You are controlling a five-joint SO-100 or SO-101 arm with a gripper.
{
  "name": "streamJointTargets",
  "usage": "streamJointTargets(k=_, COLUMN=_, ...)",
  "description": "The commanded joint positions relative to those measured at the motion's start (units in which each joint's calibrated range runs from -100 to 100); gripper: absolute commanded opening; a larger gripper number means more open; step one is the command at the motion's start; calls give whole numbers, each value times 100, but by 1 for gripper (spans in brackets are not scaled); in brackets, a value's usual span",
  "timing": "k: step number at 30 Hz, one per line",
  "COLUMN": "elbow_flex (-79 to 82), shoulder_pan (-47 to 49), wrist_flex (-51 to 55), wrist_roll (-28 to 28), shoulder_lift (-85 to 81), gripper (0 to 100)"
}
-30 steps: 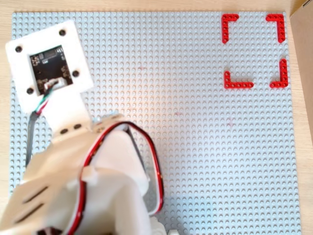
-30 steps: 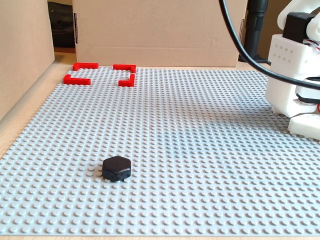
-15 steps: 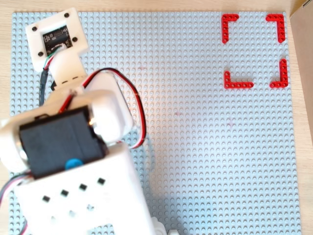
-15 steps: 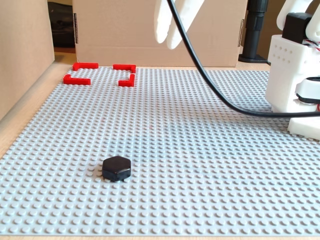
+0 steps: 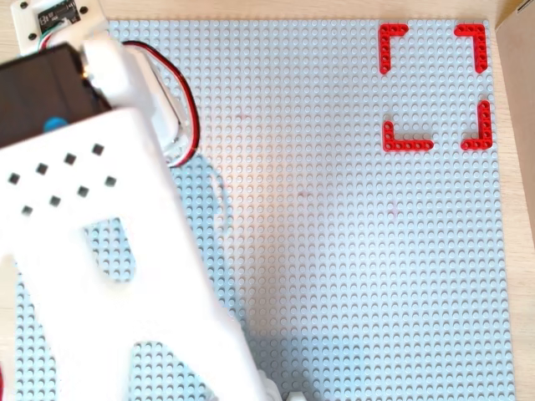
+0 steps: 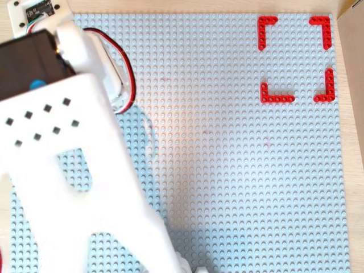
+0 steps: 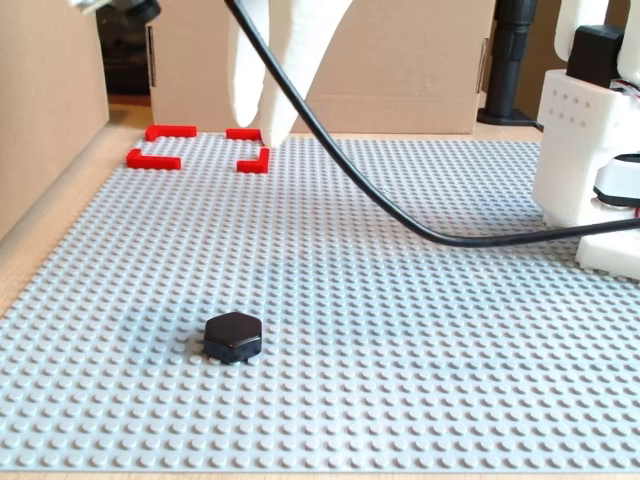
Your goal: Grab the Lego and store it in red box
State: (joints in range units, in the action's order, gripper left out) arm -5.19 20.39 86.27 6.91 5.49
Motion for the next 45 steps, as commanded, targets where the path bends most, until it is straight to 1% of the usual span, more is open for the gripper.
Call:
streamJointTargets(k=1, elbow_flex=-618, shoulder_pan=93, wrist_flex=-30, wrist_roll=12, shoulder_lift=315, gripper=18)
streamJointTargets(k=24, elbow_flex=-2527, shoulder_pan=1076, wrist_flex=-109, wrist_roll=-81, shoulder_lift=2722, gripper=18)
streamJointTargets(k=32, elbow_flex=-2499, shoulder_pan=1053, wrist_flex=-215, wrist_roll=49, shoulder_lift=3010, gripper=19)
streamJointTargets(k=36, elbow_flex=-2490, shoulder_pan=1046, wrist_flex=-206, wrist_roll=70, shoulder_lift=3010, gripper=23)
streamJointTargets(k=39, elbow_flex=-2481, shoulder_pan=1031, wrist_flex=-206, wrist_roll=80, shoulder_lift=3044, gripper=24)
streamJointTargets(k=45, elbow_flex=-1954, shoulder_pan=964, wrist_flex=-373, wrist_roll=101, shoulder_lift=2967, gripper=24)
